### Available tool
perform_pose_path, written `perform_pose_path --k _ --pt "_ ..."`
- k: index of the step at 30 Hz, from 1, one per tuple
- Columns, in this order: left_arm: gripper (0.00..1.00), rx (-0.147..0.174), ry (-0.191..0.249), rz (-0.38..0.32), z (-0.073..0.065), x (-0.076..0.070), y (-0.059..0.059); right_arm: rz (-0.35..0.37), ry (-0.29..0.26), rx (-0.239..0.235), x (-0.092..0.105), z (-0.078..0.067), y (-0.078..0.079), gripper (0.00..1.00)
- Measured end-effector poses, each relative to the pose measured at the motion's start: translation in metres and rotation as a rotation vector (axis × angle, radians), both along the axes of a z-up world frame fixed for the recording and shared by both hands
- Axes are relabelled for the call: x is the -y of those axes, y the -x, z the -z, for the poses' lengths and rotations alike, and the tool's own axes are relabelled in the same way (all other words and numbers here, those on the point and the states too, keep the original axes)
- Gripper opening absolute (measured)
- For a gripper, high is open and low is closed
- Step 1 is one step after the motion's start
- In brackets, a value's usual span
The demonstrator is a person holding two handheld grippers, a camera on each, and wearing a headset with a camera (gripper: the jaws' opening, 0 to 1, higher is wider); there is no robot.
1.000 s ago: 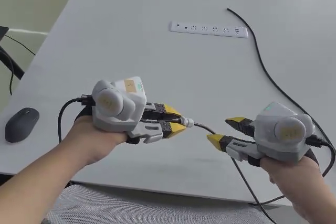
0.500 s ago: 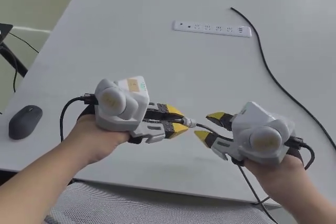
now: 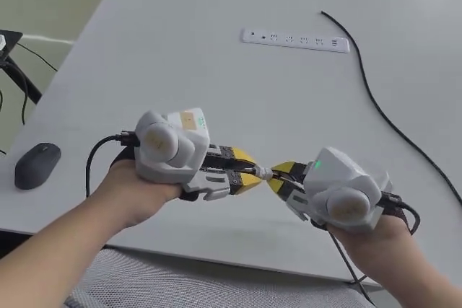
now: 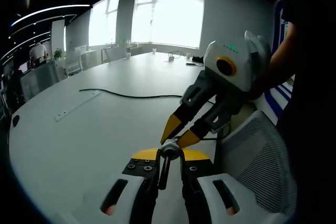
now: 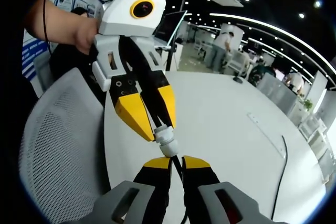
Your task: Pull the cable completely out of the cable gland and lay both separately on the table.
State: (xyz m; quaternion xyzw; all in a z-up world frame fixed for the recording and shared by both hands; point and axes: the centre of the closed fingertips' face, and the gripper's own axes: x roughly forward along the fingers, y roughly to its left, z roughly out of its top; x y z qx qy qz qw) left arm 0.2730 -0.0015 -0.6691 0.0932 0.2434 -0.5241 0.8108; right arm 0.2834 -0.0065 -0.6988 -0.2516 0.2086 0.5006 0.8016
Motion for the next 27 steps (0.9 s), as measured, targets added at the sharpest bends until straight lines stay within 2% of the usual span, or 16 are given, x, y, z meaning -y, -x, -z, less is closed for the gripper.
perform_pose_path --k 17,27 --pt "0.15 0.004 0.013 -0.01 -0.001 0.004 0.001 0.011 -0.005 -0.027 0.006 0.002 0.002 0.0" --pt "0.15 0.007 0.03 -0.025 -0.006 0.001 -0.001 0.054 -0.006 -0.051 0.014 0.004 -0.002 0.0"
